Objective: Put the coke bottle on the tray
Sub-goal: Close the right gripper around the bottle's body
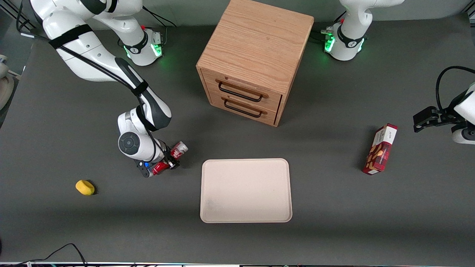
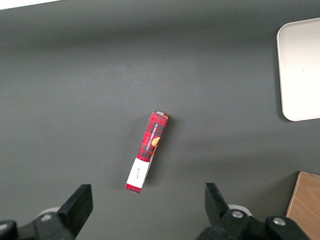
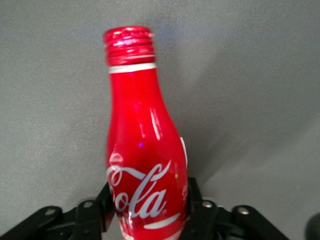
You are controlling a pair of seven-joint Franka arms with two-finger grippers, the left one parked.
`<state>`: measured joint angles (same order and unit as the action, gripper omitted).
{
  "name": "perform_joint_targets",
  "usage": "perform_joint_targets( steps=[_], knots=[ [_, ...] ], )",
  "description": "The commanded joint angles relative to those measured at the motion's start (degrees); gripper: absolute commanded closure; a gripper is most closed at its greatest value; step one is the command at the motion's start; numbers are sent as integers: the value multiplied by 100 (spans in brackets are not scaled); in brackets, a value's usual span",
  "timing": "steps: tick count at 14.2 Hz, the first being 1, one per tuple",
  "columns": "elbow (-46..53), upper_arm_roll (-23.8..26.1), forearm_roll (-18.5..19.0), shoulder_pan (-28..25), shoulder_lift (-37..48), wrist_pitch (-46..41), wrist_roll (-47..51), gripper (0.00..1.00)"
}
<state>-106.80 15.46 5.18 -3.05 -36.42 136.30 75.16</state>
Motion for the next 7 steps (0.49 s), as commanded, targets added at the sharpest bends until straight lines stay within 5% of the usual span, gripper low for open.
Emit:
perform_joint_targets(
  steps=[1,4,7],
  knots=[
    [-34,10,106,-29,205,-32,166,100],
    [360,27,115,-20,547,-759,17,100],
    [1885,107,80,-11,505,-2111,-806,100]
  ],
)
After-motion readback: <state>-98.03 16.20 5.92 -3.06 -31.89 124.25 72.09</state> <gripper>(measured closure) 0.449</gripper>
